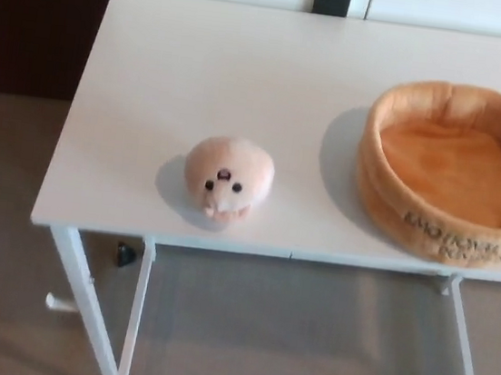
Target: The robot walks towards a table in front, picks a dumpling toy with left hand and puts it in an orange round plate
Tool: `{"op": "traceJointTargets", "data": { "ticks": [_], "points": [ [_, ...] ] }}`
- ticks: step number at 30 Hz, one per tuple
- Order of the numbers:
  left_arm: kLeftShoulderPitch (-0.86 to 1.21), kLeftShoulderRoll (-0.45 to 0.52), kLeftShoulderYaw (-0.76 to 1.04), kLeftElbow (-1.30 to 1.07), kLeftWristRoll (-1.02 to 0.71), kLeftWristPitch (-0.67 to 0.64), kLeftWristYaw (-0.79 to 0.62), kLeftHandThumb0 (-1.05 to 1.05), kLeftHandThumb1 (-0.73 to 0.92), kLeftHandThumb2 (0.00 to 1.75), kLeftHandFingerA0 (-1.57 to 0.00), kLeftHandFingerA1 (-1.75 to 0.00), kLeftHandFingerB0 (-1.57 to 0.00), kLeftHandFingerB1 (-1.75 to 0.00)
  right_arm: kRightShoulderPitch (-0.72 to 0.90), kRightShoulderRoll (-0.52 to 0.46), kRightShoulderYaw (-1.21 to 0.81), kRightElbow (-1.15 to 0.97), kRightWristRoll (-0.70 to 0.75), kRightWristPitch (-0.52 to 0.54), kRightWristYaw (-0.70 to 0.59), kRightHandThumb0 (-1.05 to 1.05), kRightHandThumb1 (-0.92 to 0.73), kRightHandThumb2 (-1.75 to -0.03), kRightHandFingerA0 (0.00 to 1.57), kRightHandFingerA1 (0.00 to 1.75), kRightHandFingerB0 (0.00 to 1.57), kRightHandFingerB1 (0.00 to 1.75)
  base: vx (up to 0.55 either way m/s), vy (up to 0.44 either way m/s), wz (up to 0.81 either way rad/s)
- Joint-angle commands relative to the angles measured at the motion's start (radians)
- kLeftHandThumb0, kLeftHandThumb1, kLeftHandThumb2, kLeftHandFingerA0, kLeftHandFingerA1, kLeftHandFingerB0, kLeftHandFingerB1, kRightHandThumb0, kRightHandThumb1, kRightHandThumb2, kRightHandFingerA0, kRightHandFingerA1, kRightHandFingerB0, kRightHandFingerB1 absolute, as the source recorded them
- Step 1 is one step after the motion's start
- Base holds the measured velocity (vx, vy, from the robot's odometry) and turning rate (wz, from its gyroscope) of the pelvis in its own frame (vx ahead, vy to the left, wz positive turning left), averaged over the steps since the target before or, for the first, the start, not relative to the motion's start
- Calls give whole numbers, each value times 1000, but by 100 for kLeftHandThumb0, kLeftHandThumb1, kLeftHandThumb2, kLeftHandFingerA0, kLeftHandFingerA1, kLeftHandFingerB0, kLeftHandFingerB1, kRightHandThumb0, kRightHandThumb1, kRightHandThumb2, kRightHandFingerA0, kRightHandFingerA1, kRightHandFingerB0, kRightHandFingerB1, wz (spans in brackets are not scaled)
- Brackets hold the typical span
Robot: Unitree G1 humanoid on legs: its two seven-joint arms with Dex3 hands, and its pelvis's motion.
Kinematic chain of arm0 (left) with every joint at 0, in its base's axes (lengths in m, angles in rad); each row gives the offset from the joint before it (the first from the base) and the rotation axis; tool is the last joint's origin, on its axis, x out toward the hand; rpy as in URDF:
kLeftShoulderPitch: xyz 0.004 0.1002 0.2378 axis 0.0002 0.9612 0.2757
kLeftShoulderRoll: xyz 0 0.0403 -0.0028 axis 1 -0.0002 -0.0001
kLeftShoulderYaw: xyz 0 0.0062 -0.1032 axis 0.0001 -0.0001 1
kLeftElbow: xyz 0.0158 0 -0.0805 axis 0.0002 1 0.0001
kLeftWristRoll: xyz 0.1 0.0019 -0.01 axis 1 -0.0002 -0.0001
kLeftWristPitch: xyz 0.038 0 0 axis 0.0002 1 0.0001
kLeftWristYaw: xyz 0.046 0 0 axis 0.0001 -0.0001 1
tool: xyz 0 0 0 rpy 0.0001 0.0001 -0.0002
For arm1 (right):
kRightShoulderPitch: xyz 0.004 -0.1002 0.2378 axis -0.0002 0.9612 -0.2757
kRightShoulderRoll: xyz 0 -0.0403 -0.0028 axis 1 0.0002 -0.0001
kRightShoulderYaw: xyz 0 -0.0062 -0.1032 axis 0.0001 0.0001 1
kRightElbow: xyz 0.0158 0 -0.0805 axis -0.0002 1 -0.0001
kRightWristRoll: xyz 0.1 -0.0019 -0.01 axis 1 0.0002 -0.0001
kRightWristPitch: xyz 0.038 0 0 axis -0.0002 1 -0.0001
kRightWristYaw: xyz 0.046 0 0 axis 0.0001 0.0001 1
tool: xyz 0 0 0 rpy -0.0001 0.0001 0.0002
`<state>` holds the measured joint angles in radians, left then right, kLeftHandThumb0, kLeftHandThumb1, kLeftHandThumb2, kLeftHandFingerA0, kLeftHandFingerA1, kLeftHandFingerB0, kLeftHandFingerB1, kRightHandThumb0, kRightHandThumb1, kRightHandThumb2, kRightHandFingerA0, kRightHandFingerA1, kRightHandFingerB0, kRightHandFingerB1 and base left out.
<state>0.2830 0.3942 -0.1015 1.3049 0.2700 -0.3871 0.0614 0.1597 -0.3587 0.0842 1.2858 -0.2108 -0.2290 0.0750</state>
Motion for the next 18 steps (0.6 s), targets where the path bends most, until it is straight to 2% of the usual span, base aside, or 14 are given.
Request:
{"op": "traceJointTargets", "data": {
  "ticks": [1, 2, 3, 5, 6, 8, 9, 10, 11, 12, 15, 16, 17, 18],
  "points": [
    [-2, 1, 13, 8, -11, -1, -5, -27, 60, 58, -68, -75, -27, -31, -5, -15, 1, -5, -4, 7, 13, -49, -62, -85, 56, 55, 26, 43, 216, -47, 12],
    [-3, 1, 13, 9, -10, 1, -7, -20, 43, 92, -66, -78, -10, -49, -4, -16, -1, -7, -1, 8, 18, -49, -62, -83, 57, 54, 27, 42, 283, -105, 20],
    [-3, 2, 12, 9, -7, 1, -5, -26, 60, 58, -69, -73, -25, -31, -3, -16, -2, -9, 1, 8, 20, -50, -62, -83, 57, 55, 26, 42, 345, -114, 23],
    [-3, 2, 9, 9, -2, -2, 0, -27, 61, 58, -69, -72, -26, -31, -3, -16, -3, -10, 1, 10, 21, -42, -72, -62, 65, 43, 32, 31, 422, -29, -31],
    [-3, 2, 9, 9, -2, -2, 1, -27, 61, 58, -69, -72, -26, -31, -3, -17, -3, -10, 1, 10, 21, -42, -72, -62, 65, 43, 32, 31, 479, 89, 47],
    [-6, 0, 7, 12, 1, 4, 6, -27, 60, 58, -67, -64, -26, -30, -2, -17, -2, -11, 1, 9, 25, -42, -72, -62, 64, 43, 32, 31, 468, 91, 12],
    [-3, 1, 8, 9, 0, 1, 7, -28, 62, 58, -67, -67, -25, -30, -8, -15, 0, -8, -1, 12, 25, -49, -62, -84, 56, 55, 26, 42, 137, -106, 12],
    [-1, 2, 8, 8, -1, -1, 8, -28, 62, 58, -67, -67, -25, -30, -11, -15, 0, -6, -2, 13, 25, -49, -62, -84, 56, 55, 26, 42, 161, -109, 10],
    [-1, 2, 8, 8, 0, -1, 13, -27, 61, 58, -65, -66, -28, -31, -12, -15, 2, -8, -3, 12, 25, -41, -72, -62, 63, 43, 32, 31, 137, -65, -8],
    [-1, 2, 10, 6, -1, -4, 12, -24, 61, 58, -65, -67, -28, -31, -15, -13, 2, -7, -4, 15, 24, -50, -62, -84, 57, 55, 27, 43, 123, -3, -11],
    [0, 3, 10, 2, -1, -9, 14, -28, 61, 58, -64, -69, -28, -31, -22, -10, -1, -3, 0, 17, 24, -50, -62, -83, 56, 54, 28, 43, 95, 25, -14],
    [-1, 4, 9, 3, -1, -6, 12, -29, 62, 58, -65, -72, -28, -31, -23, -9, -4, -3, 3, 21, 23, -42, -72, -62, 64, 43, 32, 31, 147, 97, -14],
    [0, 4, 8, 2, 1, -7, 12, -30, 62, 58, -64, -72, -30, -31, -23, -8, -6, -4, 4, 24, 23, -50, -62, -84, 57, 55, 27, 42, 156, 119, -15],
    [1, 5, 7, 2, 2, -10, 14, -30, 62, 58, -64, -72, -30, -31, -24, -8, -5, -4, 4, 26, 24, -50, -62, -84, 57, 55, 27, 42, 174, 145, -12]
  ]
}}
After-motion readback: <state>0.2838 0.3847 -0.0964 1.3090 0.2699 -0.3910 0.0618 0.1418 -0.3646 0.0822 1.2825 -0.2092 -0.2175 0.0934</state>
